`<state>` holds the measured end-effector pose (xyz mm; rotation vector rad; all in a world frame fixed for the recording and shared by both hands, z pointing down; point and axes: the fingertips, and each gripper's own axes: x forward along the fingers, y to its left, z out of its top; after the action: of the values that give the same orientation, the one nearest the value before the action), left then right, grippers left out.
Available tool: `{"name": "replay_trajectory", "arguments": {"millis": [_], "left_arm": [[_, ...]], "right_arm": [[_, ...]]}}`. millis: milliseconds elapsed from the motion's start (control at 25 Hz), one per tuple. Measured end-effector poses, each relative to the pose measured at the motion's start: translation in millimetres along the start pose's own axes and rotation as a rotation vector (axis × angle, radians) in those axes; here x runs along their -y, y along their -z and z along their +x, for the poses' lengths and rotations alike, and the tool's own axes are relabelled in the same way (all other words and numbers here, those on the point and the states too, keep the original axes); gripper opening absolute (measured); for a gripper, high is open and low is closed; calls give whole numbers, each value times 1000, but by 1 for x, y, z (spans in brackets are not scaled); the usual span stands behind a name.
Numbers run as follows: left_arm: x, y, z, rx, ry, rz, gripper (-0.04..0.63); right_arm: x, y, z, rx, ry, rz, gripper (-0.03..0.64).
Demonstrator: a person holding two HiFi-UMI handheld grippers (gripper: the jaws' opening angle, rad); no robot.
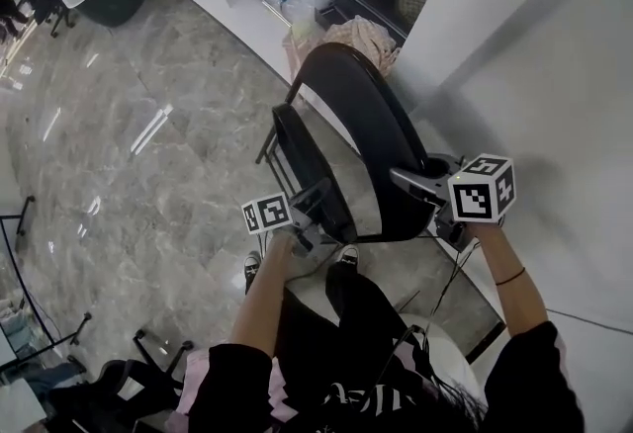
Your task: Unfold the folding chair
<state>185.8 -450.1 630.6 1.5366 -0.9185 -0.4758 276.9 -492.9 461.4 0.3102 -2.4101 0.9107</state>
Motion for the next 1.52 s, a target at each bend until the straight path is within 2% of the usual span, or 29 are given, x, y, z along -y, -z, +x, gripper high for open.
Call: {"name": "replay_trajectory", "arguments": {"millis": [200, 400, 600, 760, 920, 1160, 1280, 1400, 1520], "left_arm": [[-3, -9, -51, 2, 50, -36, 38], [-17, -16, -129, -29, 86, -29, 54], [-41, -25, -208, -32, 96, -49, 69], [-49, -31, -251, -66, 136, -118, 71], [-73, -38, -290, -76, 100, -119, 73], [-81, -29, -328, -8, 78, -126, 80], [-82, -19, -351, 59, 70, -142, 84], [-97, -10, -380, 121, 30, -150, 91], [-100, -4, -412, 156, 52, -174, 94]], "right_arm": [[-38, -2, 22, -18, 44, -12, 133], [-72, 3, 45, -29, 66, -13, 121], [-127, 8, 81, -33, 89, -17, 121], [-171, 11, 112, -19, 131, -9, 118], [-208, 15, 140, -8, 160, -18, 115], [-246, 23, 159, -36, 147, -74, 114], [-267, 29, 169, -61, 126, -103, 112], [-296, 40, 188, -96, 110, -149, 112], [-326, 52, 209, -114, 97, -170, 112]]}}
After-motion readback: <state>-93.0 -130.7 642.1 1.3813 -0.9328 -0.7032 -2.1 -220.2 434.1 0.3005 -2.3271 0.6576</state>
